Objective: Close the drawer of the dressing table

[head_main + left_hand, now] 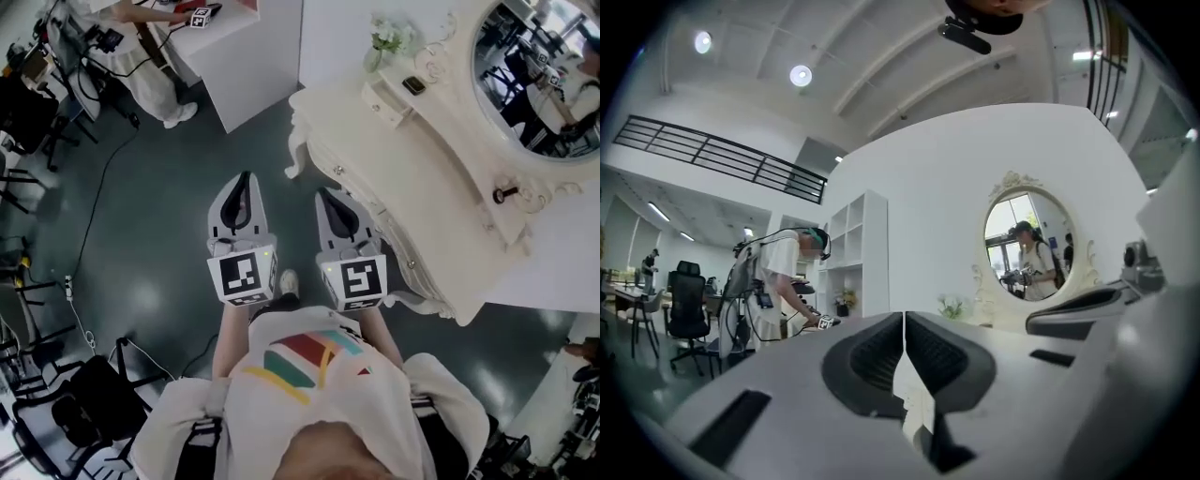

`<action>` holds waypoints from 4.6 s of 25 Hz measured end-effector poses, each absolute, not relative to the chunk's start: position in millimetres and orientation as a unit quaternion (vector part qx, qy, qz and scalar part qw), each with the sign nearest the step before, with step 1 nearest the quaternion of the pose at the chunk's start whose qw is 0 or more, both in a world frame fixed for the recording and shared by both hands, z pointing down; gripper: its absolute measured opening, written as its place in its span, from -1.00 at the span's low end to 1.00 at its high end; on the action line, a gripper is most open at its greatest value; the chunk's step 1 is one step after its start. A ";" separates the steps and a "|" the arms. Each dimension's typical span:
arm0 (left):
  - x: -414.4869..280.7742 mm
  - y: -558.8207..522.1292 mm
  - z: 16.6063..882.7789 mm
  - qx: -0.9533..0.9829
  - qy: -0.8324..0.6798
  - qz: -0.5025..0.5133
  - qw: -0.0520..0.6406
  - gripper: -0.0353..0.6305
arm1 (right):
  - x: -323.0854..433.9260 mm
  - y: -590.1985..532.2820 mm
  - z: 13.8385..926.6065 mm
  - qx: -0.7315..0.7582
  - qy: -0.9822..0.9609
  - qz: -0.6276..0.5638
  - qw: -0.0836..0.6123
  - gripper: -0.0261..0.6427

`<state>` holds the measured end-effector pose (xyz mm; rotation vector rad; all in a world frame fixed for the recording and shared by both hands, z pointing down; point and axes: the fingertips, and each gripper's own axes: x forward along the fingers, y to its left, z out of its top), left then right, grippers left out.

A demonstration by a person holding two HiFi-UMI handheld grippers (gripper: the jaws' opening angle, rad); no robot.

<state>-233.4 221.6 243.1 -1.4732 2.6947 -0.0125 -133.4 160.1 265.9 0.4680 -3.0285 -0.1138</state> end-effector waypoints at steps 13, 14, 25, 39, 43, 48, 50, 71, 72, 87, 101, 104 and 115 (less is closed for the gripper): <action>-228.7 138.0 252.7 -0.572 0.820 -0.009 0.021 -0.87 | -124.2 84.0 269.9 0.270 -0.962 -0.013 0.035 -0.92; -225.9 134.6 257.0 -0.575 0.818 -0.012 0.016 -0.87 | -123.4 80.8 268.9 0.272 -0.962 -0.015 0.032 -0.92; -195.0 78.2 246.7 -0.603 0.797 -0.004 0.021 -0.87 | -91.6 28.7 244.9 0.318 -0.948 -0.026 -0.003 -0.92; -107.6 -29.3 251.8 -0.696 0.718 -0.010 0.020 -0.87 | 10.4 -39.6 241.7 0.436 -0.900 -0.009 -0.021 -0.92; -101.5 -59.7 256.2 -0.719 0.695 -0.006 0.008 -0.87 | 22.1 -56.9 244.4 0.472 -0.882 -0.004 -0.005 -0.92; -111.8 -96.8 258.6 -0.736 0.677 -0.012 0.000 -0.87 | 22.1 -77.1 237.2 0.513 -0.858 -0.014 -0.006 -0.92; -117.8 -109.4 258.5 -0.743 0.669 -0.013 -0.005 -0.87 | 16.9 -84.8 236.0 0.523 -0.852 -0.013 -0.005 -0.92; -162.1 -202.3 292.1 -0.758 0.651 -0.030 -0.009 -0.87 | -16.7 -165.7 257.7 0.548 -0.836 -0.016 0.007 -0.92; -164.9 -207.3 296.2 -0.758 0.652 -0.033 -0.010 -0.87 | -18.5 -168.6 260.7 0.548 -0.836 -0.012 0.008 -0.92; -208.9 -246.9 410.3 -0.746 0.652 -0.103 -0.082 -0.65 | -57.6 -179.0 327.2 0.524 -0.850 0.044 0.043 -0.92; -215.0 -272.6 508.5 -0.742 0.634 -0.165 -0.142 -0.53 | -66.0 -178.3 375.0 0.525 -0.843 0.090 0.077 -0.92; -218.1 -275.3 518.9 -0.735 0.638 -0.172 -0.149 -0.53 | -60.0 -177.4 385.3 0.533 -0.836 0.107 0.077 -0.92; -220.2 -277.2 538.1 -0.741 0.622 -0.203 -0.150 -0.53 | -66.0 -178.6 388.2 0.528 -0.838 0.114 0.074 -0.92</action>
